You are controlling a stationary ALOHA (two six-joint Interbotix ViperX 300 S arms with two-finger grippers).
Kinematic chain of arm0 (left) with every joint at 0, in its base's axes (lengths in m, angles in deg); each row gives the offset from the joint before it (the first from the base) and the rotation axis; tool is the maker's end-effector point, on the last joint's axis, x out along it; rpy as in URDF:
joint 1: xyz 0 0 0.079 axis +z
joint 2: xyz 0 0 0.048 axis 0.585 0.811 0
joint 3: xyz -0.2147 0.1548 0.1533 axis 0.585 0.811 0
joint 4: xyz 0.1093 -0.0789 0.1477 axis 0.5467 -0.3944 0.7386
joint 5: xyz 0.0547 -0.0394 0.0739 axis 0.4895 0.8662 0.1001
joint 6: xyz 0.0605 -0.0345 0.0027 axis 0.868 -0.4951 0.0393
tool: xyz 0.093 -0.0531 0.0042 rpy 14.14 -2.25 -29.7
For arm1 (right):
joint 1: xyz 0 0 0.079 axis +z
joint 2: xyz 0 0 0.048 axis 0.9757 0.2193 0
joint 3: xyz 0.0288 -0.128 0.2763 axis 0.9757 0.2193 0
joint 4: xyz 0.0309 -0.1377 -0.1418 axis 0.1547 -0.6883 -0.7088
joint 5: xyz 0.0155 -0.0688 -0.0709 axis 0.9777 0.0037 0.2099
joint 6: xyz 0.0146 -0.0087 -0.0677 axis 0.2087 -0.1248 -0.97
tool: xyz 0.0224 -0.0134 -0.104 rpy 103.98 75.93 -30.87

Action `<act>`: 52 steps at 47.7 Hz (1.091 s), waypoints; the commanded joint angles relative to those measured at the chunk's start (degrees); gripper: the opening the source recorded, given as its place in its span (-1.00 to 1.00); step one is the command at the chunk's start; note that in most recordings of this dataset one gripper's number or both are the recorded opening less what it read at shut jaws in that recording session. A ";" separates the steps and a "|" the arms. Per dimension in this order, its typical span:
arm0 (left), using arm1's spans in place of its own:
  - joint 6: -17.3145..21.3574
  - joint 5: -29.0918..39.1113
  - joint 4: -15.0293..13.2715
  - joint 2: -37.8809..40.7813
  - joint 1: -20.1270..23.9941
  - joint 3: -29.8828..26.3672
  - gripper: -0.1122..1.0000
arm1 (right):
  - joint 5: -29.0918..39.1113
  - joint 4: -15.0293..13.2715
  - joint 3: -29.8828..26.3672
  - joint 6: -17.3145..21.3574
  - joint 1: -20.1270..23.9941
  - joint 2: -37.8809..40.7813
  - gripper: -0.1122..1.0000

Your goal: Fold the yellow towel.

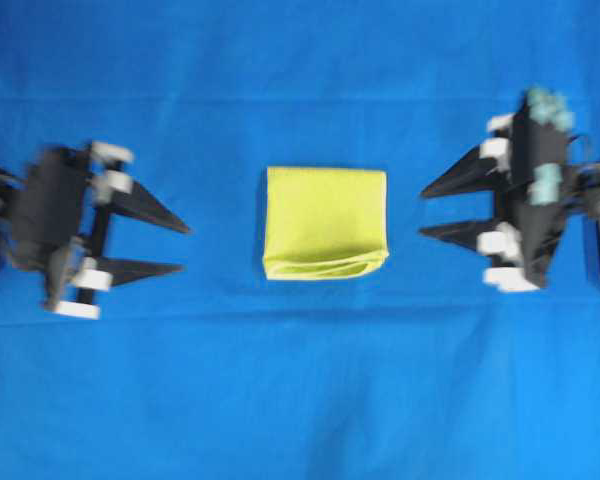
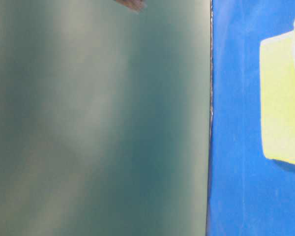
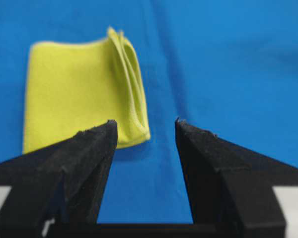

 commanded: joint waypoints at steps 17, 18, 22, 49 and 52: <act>-0.35 2.37 0.00 -25.66 2.81 12.83 0.06 | -0.35 -2.64 13.18 0.26 -0.44 -25.75 0.20; -0.35 2.46 0.00 -26.72 2.90 13.54 0.06 | -0.44 -2.72 13.89 0.35 -0.44 -26.54 0.20; -0.44 3.25 0.00 -30.41 2.90 15.82 0.06 | -0.79 -2.37 16.17 0.62 -0.53 -29.09 0.20; -2.90 6.06 -0.09 -35.24 3.08 19.07 0.06 | -5.45 -1.23 22.41 2.64 -1.85 -29.27 0.20; -2.90 6.15 0.00 -35.24 3.08 19.07 0.06 | -5.36 -1.23 22.41 2.64 -1.93 -29.36 0.20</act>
